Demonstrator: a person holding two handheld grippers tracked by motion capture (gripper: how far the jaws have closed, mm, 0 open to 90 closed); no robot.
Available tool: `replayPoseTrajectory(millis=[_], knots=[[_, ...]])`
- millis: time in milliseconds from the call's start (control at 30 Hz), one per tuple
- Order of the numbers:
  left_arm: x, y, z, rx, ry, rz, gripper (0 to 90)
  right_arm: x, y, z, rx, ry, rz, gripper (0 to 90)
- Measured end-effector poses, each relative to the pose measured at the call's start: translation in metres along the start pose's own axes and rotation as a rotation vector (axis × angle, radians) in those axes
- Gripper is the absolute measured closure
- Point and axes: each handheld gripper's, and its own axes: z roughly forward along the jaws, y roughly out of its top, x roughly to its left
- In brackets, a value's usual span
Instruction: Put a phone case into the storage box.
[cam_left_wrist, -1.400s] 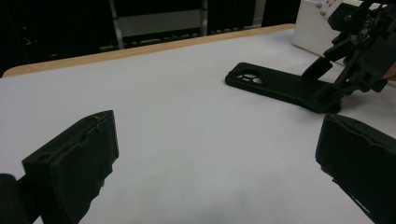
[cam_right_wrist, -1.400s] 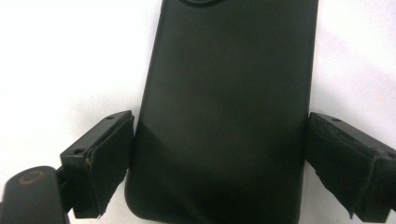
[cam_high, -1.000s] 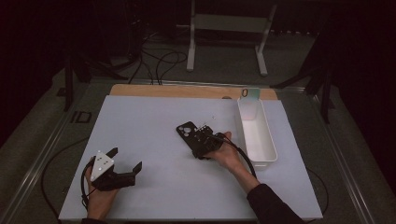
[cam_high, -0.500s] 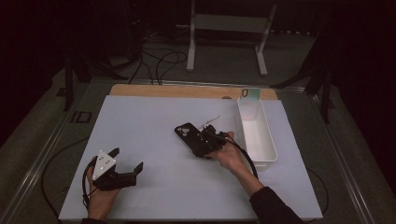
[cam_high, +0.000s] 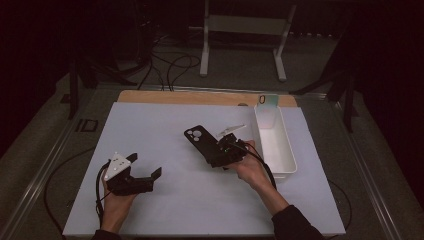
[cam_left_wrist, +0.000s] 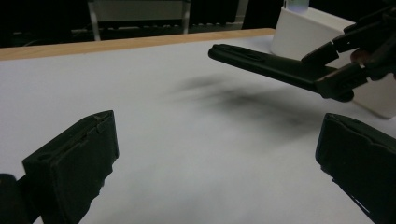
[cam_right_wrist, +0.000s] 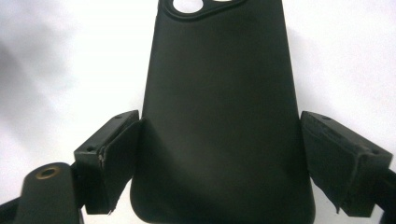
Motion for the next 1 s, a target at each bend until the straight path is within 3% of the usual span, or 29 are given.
replayPoseTrajectory(millis=[133,233,533,833,1000], knots=[[-0.003,0.008,0.009,0.018,-0.022,-0.007,0.0,0.006,0.002,-0.008,-0.031,0.007,-0.018,15.3],[-0.006,0.014,0.016,0.050,-0.045,-0.009,0.0,0.012,0.003,-0.012,-0.060,-0.019,-0.059,15.3],[-0.017,0.032,0.039,0.105,-0.122,-0.001,0.0,0.029,0.007,-0.019,-0.134,0.007,-0.113,15.2],[-0.028,0.047,0.054,0.083,-0.159,-0.036,8.0,0.042,0.009,-0.023,-0.186,0.034,-0.146,15.2],[-0.029,0.050,0.061,0.078,-0.176,-0.082,14.9,0.047,0.009,-0.026,-0.229,0.045,-0.165,15.1]])
